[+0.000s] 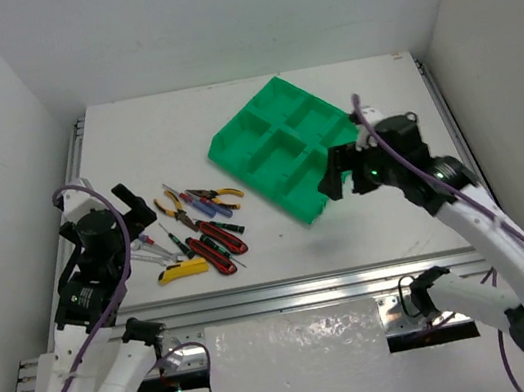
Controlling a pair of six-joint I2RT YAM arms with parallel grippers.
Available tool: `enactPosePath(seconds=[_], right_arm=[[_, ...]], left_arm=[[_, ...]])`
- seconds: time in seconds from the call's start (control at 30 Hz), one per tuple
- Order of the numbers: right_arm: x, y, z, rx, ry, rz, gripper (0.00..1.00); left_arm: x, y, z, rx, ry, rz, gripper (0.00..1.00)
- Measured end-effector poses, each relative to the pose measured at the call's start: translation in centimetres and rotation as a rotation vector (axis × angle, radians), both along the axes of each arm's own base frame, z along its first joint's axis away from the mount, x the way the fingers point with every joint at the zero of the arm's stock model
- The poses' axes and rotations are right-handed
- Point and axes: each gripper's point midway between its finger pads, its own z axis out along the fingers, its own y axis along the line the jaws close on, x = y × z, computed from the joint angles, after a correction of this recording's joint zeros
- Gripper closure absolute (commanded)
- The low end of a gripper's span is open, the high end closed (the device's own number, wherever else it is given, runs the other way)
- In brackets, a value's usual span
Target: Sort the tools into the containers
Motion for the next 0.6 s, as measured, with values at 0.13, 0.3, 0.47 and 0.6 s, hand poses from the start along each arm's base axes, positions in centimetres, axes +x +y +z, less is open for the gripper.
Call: enactPosePath(seconds=[0.13,0.3,0.47,0.6], right_arm=[[2.1,7.5,-2.0,-0.038,0.093,0.180,0.08],[4.3,18.3,-6.7,-0.193,0.167,0.356,0.23],[5.8,27.4,-12.7,-0.361,0.150,0.455,0.36],[5.0,30.3,-17.7,-0.473,0.172,0.513,0.45]], left_arm=[[0.1,0.1,-0.3,0.003,0.012,0.007,0.01],[0.2,0.3,-0.4,0.004,0.016,0.019,0.01],[0.2,0.3,-0.4,0.002,0.016,0.020,0.01],[0.2,0.3,-0.4,0.001,0.019,0.020,0.01]])
